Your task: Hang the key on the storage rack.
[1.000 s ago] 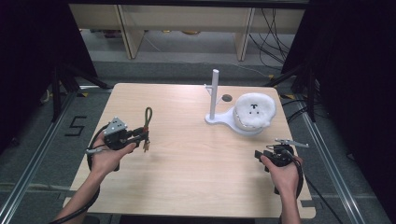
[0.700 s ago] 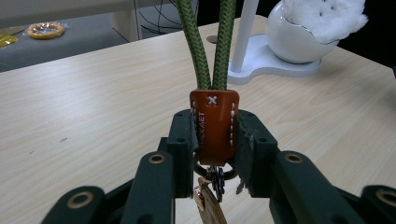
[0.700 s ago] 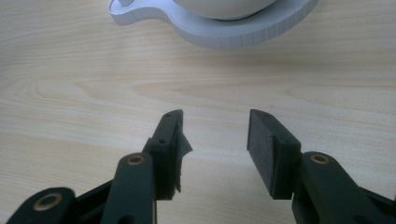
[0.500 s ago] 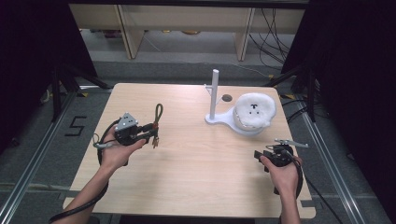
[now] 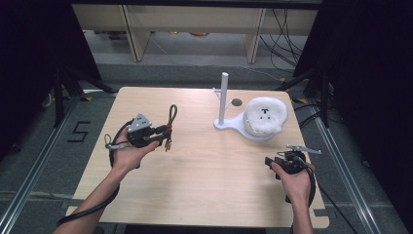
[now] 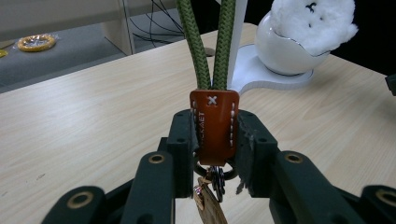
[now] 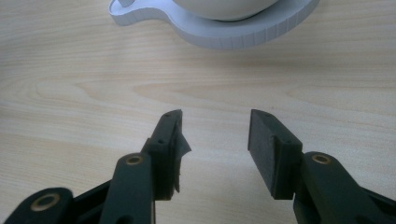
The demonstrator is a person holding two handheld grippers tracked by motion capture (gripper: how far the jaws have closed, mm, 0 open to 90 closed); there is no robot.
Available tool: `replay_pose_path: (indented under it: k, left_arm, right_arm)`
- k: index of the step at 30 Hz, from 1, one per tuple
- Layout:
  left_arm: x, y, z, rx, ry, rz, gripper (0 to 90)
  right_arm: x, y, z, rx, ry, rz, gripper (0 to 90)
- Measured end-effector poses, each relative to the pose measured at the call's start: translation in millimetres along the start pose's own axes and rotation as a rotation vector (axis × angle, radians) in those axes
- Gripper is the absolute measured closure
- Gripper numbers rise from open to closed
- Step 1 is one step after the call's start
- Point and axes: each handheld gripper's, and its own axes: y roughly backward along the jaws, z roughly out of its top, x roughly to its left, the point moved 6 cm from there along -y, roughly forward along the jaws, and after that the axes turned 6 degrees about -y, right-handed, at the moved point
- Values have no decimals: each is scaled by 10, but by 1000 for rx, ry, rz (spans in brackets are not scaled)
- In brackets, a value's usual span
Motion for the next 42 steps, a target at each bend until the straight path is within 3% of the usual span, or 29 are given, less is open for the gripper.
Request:
replay_pose_path:
  k: [16, 35, 36, 37, 42]
  left_arm:
    - [-106, -212, 210, -27, -47, -30, 690]
    - [-184, -444, 388, -38, -63, -57, 689]
    - [-183, -455, 397, -39, -69, -59, 689]
    - [-187, -466, 406, -39, -64, -58, 690]
    - [-207, -535, 461, -44, -71, -61, 689]
  right_arm:
    - [-6, -5, -3, -1, 2, 0, 549]
    - [-16, -4, 0, -7, 5, 0, 545]
    - [-2, 0, -6, -3, -15, -1, 545]
    - [-17, -3, 0, -7, 5, -1, 544]
    - [-18, 0, -3, -3, 9, 0, 543]
